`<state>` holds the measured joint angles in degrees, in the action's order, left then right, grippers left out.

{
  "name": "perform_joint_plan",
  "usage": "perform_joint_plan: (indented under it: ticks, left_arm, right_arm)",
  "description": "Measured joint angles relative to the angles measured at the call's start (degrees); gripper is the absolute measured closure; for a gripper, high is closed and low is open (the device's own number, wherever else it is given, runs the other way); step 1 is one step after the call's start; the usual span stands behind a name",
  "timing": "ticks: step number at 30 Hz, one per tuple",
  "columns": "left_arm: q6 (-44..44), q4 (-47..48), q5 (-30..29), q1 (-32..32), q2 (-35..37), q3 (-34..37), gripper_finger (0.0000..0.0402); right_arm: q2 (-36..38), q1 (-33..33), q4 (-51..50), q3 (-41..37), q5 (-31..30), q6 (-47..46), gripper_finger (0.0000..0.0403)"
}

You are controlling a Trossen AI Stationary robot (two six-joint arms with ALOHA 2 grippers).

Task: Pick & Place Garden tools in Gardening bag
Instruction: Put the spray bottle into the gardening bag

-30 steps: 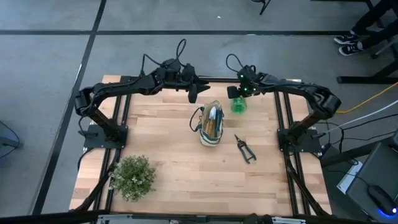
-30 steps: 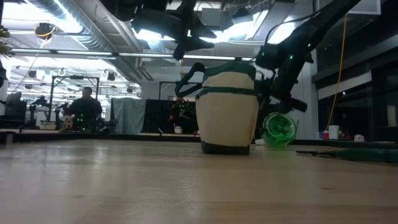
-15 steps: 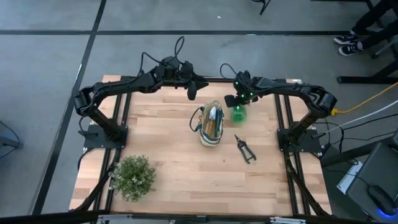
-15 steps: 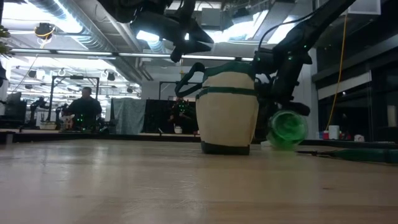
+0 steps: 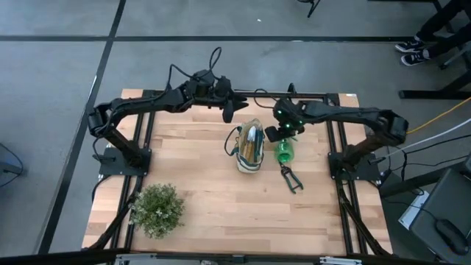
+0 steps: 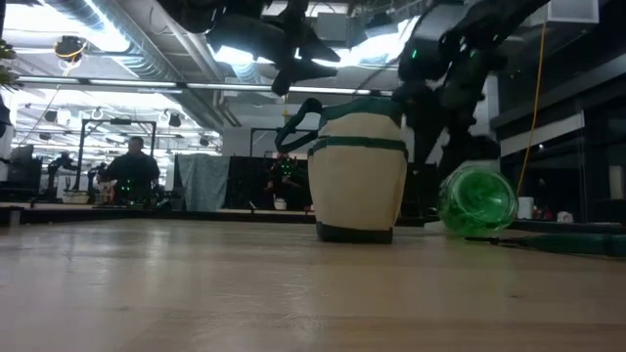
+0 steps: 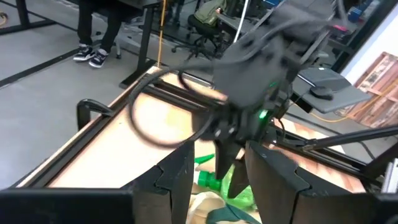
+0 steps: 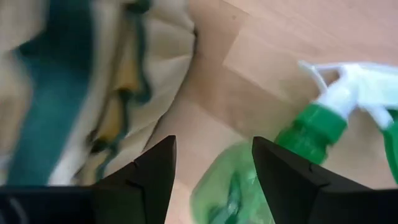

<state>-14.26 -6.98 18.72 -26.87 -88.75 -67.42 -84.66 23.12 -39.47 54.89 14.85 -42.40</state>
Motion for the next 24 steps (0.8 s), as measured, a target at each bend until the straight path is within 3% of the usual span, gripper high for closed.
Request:
perform_joint_plan:
  ticks: [7, 11, 14, 18, 24]
  left_arm:
    - [0.0, 0.0, 0.0, 1.6, 0.0, 0.0, 0.0263]
    - [0.0, 0.0, -0.2, 2.1, 0.0, 0.0, 0.0263]
    - [0.0, 0.2, -0.2, 2.5, 0.0, 0.0, 0.0263]
    - [-0.1, 0.8, -0.7, 3.0, 0.0, 0.0, 0.0263]
    - [-1.4, 1.3, -0.8, 4.4, 0.0, 0.0, 0.0263]
  right_arm:
    - [8.4, -6.4, -8.8, 0.1, -9.6, -8.6, 0.0188]
    - [9.6, -8.6, -13.6, 0.1, -19.2, -14.3, 0.0188]
    - [9.3, -8.3, -12.3, 0.1, -22.7, -16.1, 0.0188]
    - [7.4, -5.6, -9.9, 0.1, -22.4, -16.1, 0.0188]
    - [2.8, -1.7, -9.0, 0.1, -14.6, -13.2, 0.0188]
